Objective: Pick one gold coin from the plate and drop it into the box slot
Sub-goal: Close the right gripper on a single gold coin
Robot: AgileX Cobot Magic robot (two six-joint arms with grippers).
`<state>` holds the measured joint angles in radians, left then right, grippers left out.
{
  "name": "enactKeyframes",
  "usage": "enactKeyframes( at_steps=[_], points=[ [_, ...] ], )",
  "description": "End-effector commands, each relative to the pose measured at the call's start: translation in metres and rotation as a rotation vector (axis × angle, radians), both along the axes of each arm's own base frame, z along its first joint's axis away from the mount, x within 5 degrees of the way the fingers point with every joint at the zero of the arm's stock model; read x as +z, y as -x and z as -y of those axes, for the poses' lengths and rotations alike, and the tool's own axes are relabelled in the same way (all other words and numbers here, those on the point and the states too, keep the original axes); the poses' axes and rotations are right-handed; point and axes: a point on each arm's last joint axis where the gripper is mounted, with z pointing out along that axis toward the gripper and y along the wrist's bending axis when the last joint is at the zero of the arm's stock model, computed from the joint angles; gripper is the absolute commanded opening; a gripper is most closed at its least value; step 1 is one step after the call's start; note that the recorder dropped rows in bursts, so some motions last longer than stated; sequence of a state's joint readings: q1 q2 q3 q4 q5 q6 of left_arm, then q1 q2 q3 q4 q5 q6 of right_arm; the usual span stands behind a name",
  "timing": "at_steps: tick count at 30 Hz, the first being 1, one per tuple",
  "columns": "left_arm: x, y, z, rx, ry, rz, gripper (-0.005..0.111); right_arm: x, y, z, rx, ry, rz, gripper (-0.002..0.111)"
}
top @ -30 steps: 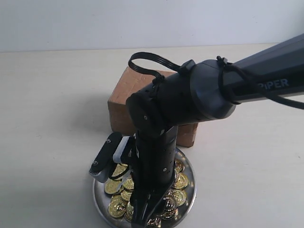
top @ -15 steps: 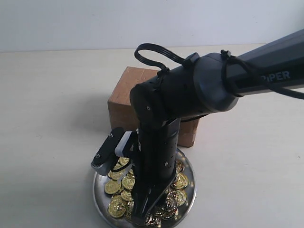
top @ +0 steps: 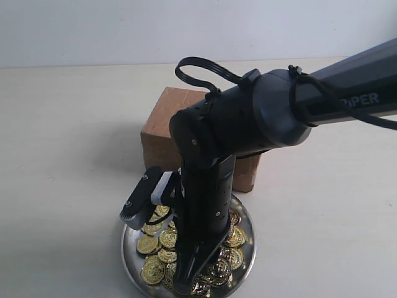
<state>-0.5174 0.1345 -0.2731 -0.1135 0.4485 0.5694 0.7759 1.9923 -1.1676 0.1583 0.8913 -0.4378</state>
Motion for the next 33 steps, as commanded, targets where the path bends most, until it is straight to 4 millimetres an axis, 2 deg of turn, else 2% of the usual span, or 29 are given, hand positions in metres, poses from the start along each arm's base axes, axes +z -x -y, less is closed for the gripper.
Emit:
enactKeyframes(
  at_steps=[1,19,25,33],
  points=[
    [-0.0007,0.0005,0.0001,-0.004,0.009,0.006,0.0,0.0024,-0.0036,0.0017,0.019,0.01,0.02,0.033],
    [-0.0007,0.0005,0.0001,-0.004,0.009,0.006,0.0,0.005,-0.0062,0.0007,0.026,0.009,0.038,0.029],
    [-0.0007,0.0005,0.0001,-0.004,0.009,0.006,0.0,0.0089,-0.0062,0.0007,0.026,0.001,0.046,0.023],
    [-0.0007,0.0005,0.0001,-0.004,0.009,0.006,0.0,0.0096,-0.0066,0.0012,0.031,0.004,0.052,0.021]
  ],
)
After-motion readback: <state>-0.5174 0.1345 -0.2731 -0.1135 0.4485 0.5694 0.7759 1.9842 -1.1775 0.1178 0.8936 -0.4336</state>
